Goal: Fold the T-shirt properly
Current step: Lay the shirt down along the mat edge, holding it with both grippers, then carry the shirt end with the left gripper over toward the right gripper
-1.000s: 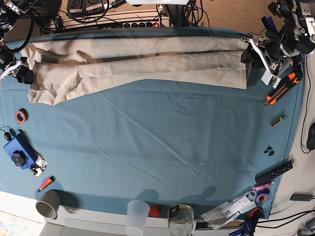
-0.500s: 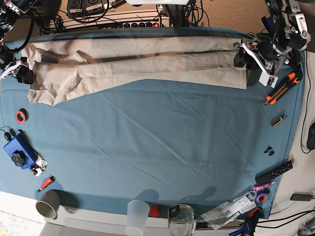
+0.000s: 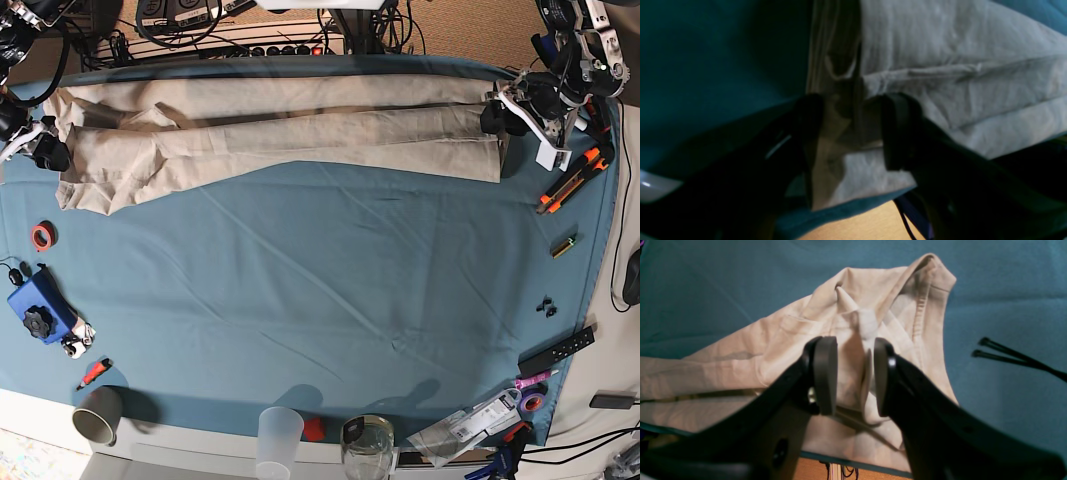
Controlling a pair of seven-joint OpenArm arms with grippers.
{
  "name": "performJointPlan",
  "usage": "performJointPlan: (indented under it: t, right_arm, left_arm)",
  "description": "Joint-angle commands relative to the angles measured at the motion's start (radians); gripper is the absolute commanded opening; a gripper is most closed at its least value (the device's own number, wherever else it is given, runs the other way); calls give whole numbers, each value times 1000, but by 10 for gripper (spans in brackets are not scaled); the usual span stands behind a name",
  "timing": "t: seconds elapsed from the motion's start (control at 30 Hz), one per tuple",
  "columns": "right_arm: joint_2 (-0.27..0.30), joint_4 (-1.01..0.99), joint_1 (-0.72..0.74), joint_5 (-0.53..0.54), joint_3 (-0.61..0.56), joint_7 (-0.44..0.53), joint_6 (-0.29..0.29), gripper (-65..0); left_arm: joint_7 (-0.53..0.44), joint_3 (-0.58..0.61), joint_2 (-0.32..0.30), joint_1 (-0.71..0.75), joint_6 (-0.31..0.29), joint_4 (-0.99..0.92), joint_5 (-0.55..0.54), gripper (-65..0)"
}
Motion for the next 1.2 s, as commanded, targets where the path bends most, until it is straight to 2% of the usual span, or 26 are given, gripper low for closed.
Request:
performJointPlan:
  t: [0.0, 0.13, 0.3, 0.5, 0.83, 0.9, 1.03, 1.1, 1.17]
  right_arm:
    - [26, 18, 4, 20, 8, 21, 4, -460]
    - [26, 18, 6, 20, 9, 21, 4, -460]
    - [26, 18, 7, 20, 9, 21, 4, -460]
    - [26, 18, 7, 20, 9, 21, 4, -460]
    - [26, 18, 7, 20, 9, 21, 4, -460]
    - [26, 18, 7, 20, 9, 21, 4, -460]
    - [26, 18, 10, 20, 9, 21, 4, -460]
    - [26, 18, 10, 20, 9, 21, 4, -460]
    - [26, 18, 10, 20, 9, 21, 4, -460]
  left_arm:
    - [57, 6, -2, 6, 4, -1, -22, -396]
    - [102, 6, -2, 7, 2, -1, -103, -535]
    - [99, 6, -2, 6, -31, 0, -127, -650]
    - [70, 5, -6, -12, -30, 3, -53, -650]
    - [71, -91, -31, -71, -31, 32, -43, -650]
    - [74, -134, -31, -71, -32, 32, -93, -650]
    - [138, -204, -30, -68, -168, 47, -319, -650]
    - [163, -210, -30, -62, -208, 70, -402, -650]
    - [174, -210, -29, -53, -226, 101, -433, -650]
